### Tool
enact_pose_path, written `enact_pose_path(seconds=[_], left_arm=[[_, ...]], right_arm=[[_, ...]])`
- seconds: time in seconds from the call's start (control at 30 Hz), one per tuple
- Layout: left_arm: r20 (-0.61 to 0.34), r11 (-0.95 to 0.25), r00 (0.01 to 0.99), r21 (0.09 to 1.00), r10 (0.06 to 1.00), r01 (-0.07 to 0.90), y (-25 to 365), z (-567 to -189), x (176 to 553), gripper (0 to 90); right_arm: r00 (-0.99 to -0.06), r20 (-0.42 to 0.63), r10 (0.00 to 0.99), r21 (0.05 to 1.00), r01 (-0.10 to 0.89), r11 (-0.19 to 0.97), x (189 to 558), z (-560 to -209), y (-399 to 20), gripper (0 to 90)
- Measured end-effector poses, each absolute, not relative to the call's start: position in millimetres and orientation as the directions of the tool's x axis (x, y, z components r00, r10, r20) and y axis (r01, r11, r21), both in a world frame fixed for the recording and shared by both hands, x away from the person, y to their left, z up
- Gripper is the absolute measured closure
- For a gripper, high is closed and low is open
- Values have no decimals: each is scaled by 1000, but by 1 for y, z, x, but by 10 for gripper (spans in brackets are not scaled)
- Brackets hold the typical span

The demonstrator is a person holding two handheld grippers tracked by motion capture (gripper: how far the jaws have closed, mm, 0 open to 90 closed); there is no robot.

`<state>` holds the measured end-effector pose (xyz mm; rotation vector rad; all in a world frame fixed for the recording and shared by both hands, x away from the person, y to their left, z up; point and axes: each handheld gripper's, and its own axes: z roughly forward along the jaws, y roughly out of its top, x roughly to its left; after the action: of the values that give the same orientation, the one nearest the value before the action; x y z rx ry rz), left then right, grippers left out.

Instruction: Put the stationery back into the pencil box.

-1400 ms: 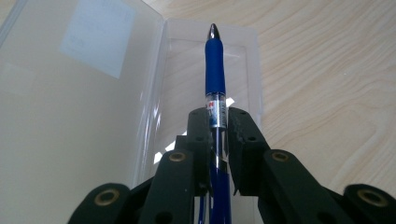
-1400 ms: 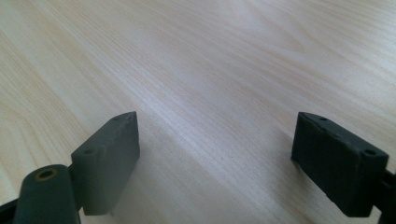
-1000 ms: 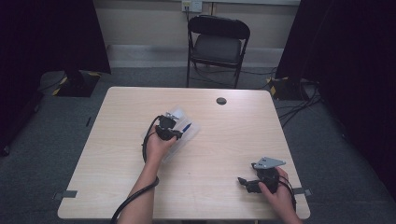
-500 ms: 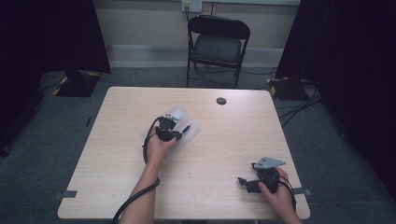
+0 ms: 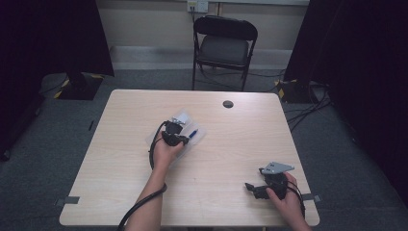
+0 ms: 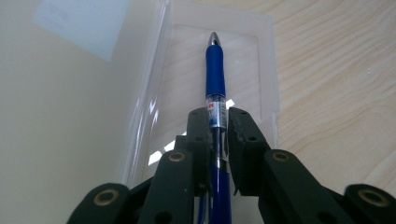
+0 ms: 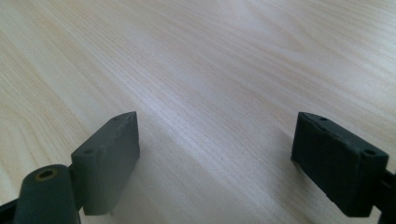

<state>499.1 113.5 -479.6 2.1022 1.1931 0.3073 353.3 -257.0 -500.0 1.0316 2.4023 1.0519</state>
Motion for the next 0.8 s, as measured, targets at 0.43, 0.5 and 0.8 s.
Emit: enact_pose_path(seconds=[0.43,0.5,0.8], left_arm=[[-155,-306,536,677,830,669,116,-479,497,736],[-152,-309,537,676,830,669,117,-479,496,728],[-167,-303,551,689,817,659,120,-476,491,635]], right_arm=[[-687,-5,726,736,489,468,353,-500,-257,143],[-687,-4,726,736,489,467,353,-500,-257,143],[-687,-5,726,736,489,468,353,-500,-257,143]])
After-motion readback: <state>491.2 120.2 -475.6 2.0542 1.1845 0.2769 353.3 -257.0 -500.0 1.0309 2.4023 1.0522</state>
